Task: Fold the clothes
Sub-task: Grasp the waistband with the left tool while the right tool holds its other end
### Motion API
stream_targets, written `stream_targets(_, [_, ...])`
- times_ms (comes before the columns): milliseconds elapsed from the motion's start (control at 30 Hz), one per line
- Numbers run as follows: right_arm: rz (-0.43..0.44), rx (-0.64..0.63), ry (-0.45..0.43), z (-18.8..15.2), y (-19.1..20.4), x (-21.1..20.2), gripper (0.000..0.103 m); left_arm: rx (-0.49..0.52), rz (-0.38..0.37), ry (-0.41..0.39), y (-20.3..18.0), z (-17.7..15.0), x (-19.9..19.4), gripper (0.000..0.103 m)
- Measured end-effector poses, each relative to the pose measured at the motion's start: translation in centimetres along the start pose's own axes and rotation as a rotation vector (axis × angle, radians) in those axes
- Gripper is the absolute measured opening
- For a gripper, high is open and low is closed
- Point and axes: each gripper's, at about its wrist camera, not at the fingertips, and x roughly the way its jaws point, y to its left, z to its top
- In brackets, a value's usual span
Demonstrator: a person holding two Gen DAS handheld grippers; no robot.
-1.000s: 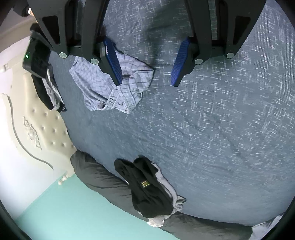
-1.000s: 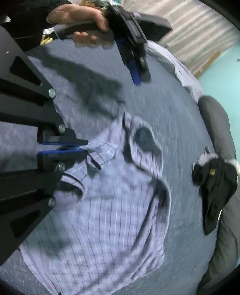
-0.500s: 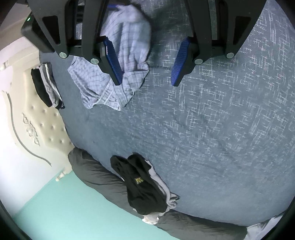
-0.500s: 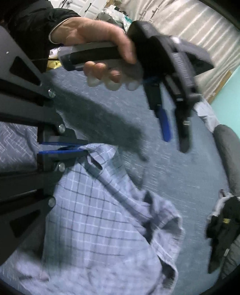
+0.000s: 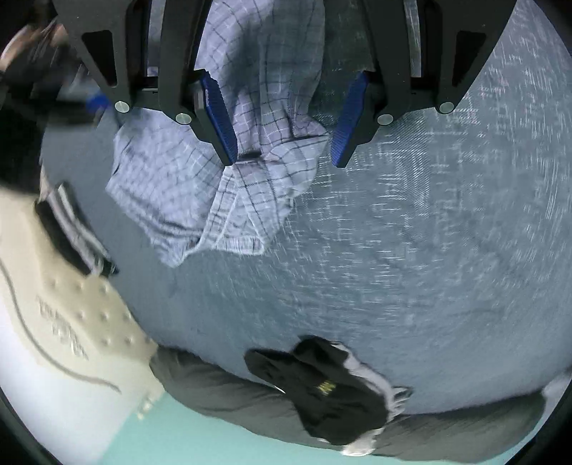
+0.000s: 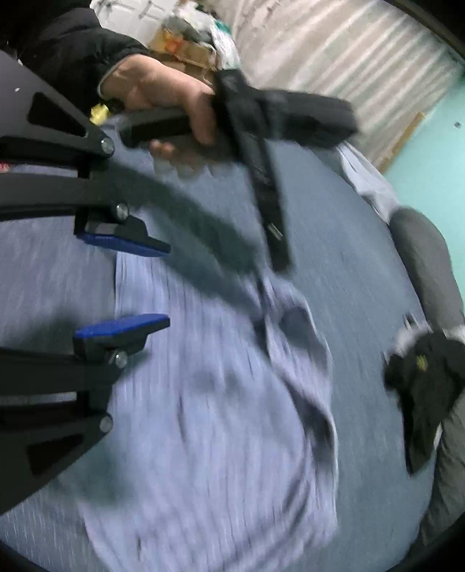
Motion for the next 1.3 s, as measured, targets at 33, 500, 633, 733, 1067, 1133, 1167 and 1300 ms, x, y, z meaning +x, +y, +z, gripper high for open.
stream_targets(33, [-0.033, 0.023, -0.012, 0.3, -1.8, -0.9, 0.033, 0.017, 0.011, 0.006, -0.3, 0.0, 0.3, 0.059])
stream_targets(500, [-0.273, 0.216, -0.126, 8.4, -19.1, -6.2, 0.041, 0.055, 0.065, 0.007, -0.3, 1.1, 2.8, 0.022])
stream_targets(633, [-0.271, 0.246, -0.121, 10.6, -20.9, -3.9, 0.041, 0.034, 0.066, -0.010, 0.3, 1.7, 2.7, 0.008])
stream_targets(733, [-0.266, 0.229, -0.104, 10.7, -20.7, -3.3, 0.041, -0.007, 0.062, -0.040, 1.2, 2.3, 2.2, 0.002])
stream_targets(1067, [-0.220, 0.177, -0.105, 11.1, -21.1, -1.4, 0.009, -0.090, 0.073, -0.075, 3.2, 3.0, 2.0, 0.001])
stream_targets(1133, [-0.210, 0.151, -0.131, 11.1, -20.7, -1.9, 0.005, -0.108, 0.071, -0.091, 3.5, 3.2, 1.7, 0.001])
stream_targets(1167, [-0.205, 0.135, -0.146, 11.0, -20.4, -2.3, 0.005, -0.115, 0.072, -0.100, 3.7, 3.3, 1.6, 0.001])
stream_targets(1300, [-0.178, 0.095, -0.222, 10.7, -19.8, -4.3, 0.005, -0.156, 0.056, -0.127, 4.3, 4.1, 1.3, 0.001])
